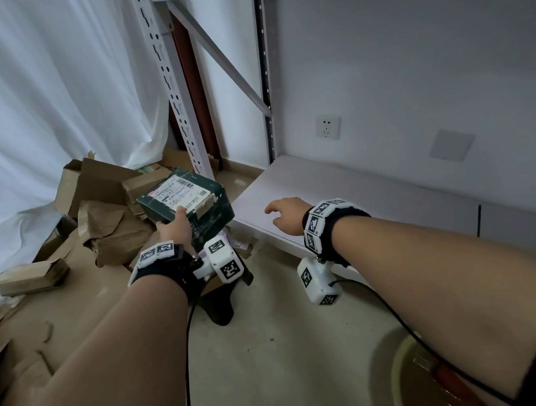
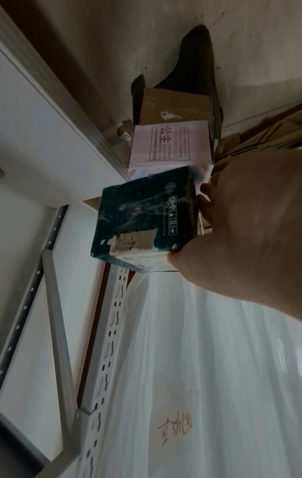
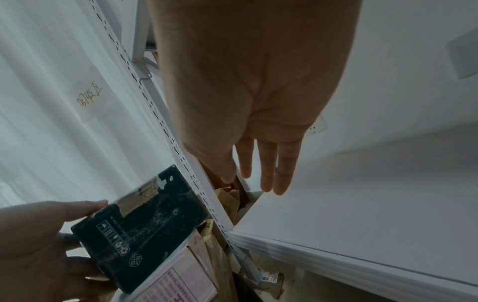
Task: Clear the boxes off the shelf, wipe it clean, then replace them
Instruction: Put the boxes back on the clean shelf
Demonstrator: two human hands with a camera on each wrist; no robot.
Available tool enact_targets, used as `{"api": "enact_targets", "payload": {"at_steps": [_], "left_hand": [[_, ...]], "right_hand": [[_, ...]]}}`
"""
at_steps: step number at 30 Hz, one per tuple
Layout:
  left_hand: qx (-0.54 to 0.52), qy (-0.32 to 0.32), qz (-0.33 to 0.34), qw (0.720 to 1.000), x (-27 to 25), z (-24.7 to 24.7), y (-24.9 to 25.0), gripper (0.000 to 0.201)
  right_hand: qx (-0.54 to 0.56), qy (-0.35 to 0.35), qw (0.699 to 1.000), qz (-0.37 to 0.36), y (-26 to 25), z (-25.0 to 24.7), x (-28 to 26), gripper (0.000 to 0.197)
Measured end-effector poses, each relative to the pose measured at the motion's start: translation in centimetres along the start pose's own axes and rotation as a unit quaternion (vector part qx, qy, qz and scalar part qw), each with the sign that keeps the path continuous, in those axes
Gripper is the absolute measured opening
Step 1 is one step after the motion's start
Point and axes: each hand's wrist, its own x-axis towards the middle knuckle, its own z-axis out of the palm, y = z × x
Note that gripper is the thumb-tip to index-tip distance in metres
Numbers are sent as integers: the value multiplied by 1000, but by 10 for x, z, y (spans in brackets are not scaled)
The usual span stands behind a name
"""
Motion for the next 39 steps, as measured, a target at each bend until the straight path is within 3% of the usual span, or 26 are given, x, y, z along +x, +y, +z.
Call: {"api": "enact_targets", "payload": {"at_steps": [7, 11, 18, 25, 28, 30, 35, 39], "left_hand": [[-21, -54, 62, 996, 5, -8, -11, 53], [-40, -63, 67, 995, 5, -11, -12, 52], [-46, -80, 91, 992, -4, -15, -8, 52], [-95, -148, 85, 981, -19, -6, 0, 49], [-85, -161, 86, 979, -35, 6, 5, 44], [-59, -179, 94, 978, -49, 17, 7, 41], [-28, -262, 76, 962, -87, 45, 11, 26], [56, -314, 83, 944, -122, 68, 15, 26]], "right_hand": [[53, -34, 997, -33, -28, -1, 14, 63], [100, -62, 991, -64, -53, 4, 19, 59], [191, -9, 981, -11, -49, 2, 24, 64], [257, 26, 966, -13, -35, -4, 8, 41], [298, 74, 952, 14, -22, -13, -7, 31], [320, 84, 943, 35, -10, -20, -19, 38], [420, 28, 903, 86, 30, -36, -51, 67], [497, 13, 861, 104, 65, -45, -82, 68]]}}
